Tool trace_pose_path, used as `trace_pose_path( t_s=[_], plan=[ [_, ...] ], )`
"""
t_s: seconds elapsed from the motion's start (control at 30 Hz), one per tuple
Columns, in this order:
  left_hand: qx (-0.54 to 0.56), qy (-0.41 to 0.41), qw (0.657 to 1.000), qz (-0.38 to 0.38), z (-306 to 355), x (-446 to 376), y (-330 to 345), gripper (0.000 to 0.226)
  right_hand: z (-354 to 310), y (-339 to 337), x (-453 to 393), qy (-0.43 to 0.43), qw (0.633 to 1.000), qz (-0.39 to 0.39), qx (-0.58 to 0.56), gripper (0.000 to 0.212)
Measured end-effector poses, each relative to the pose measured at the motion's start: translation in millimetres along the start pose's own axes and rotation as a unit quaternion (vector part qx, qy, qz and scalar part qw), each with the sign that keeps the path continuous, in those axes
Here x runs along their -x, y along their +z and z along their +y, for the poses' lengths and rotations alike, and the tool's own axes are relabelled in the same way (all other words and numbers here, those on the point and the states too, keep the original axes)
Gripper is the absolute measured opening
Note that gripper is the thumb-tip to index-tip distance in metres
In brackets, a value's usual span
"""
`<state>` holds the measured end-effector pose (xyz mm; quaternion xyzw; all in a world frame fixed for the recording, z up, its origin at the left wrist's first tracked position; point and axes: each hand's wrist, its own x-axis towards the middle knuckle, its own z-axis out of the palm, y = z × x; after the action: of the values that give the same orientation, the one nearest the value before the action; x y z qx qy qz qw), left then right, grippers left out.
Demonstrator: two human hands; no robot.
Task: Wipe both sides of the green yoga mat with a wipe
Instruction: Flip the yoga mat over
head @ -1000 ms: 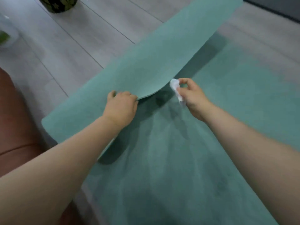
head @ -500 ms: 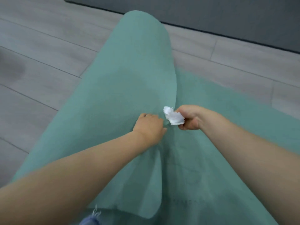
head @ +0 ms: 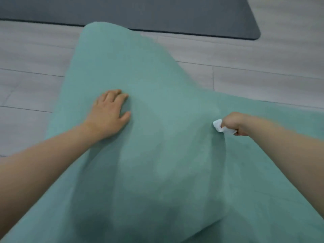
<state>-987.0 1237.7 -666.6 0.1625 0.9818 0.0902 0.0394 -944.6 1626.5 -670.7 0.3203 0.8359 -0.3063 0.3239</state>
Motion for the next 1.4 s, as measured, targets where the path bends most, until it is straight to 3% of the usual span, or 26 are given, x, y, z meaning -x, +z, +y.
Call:
trace_pose_path(
  t_s=[0.1, 0.23, 0.3, 0.4, 0.47, 0.57, 0.67, 0.73, 0.87, 0.97, 1.1, 1.27, 1.33, 1.4],
  plan=[
    [0.021, -0.105, 0.994, 0.030, -17.6, -20.6, -3.1, 0.061, 60.9, -46.8, 2.6, 0.051, 0.997, 0.047, 0.025, 0.018],
    [0.096, -0.260, 0.961, -0.016, -40.1, -24.6, 6.6, 0.066, 137.4, -79.7, 17.3, 0.134, 0.983, 0.045, 0.116, 0.014],
    [0.186, -0.329, 0.925, -0.023, -39.5, -12.7, 11.4, 0.070, 167.2, -86.3, 23.1, 0.148, 0.975, 0.049, 0.159, 0.011],
    [0.339, -0.409, 0.847, -0.031, -73.0, 6.8, 21.4, 0.093, 205.8, -87.2, 26.6, 0.162, 0.986, 0.017, 0.035, 0.022],
    [0.402, -0.464, 0.788, -0.055, -113.8, 22.8, 33.3, 0.111, 212.9, -76.4, 23.3, 0.177, 0.984, 0.005, -0.020, 0.010],
    [0.403, -0.499, 0.757, -0.125, -144.7, 55.4, 44.3, 0.094, 201.4, -52.6, 12.8, 0.168, 0.982, -0.049, -0.064, 0.004],
    [0.372, -0.488, 0.758, -0.223, -101.2, 68.0, 39.0, 0.088, 178.7, -21.6, 6.4, 0.134, 0.984, -0.103, -0.052, 0.010],
    [0.377, -0.463, 0.770, -0.226, -91.1, 63.6, 39.7, 0.080, 158.7, -3.6, 5.2, 0.095, 0.989, -0.085, -0.072, 0.013],
    [0.366, -0.463, 0.779, -0.213, -93.3, 56.3, 41.9, 0.097, 135.8, 14.1, -3.5, 0.067, 0.989, -0.034, -0.124, 0.030],
    [0.348, -0.472, 0.782, -0.210, -85.3, 54.3, 32.9, 0.086, 147.7, 14.0, -6.3, 0.126, 0.980, -0.026, -0.150, 0.011],
    [0.296, -0.466, 0.819, -0.155, -66.3, 49.0, 28.0, 0.076, 184.0, 19.0, -9.8, 0.196, 0.964, -0.050, -0.173, 0.014],
    [0.321, -0.470, 0.820, -0.057, -62.2, 52.1, 32.3, 0.064, 194.7, 17.5, -29.8, 0.222, 0.956, -0.043, -0.190, 0.015],
    [0.311, -0.462, 0.830, -0.028, -59.9, 52.6, 32.4, 0.054, 196.6, 8.6, -36.4, 0.227, 0.963, -0.047, -0.139, 0.023],
    [0.268, -0.431, 0.862, -0.007, -52.4, 55.0, 27.9, 0.049, 197.8, -1.0, -45.9, 0.224, 0.970, -0.068, -0.066, 0.022]
  ],
)
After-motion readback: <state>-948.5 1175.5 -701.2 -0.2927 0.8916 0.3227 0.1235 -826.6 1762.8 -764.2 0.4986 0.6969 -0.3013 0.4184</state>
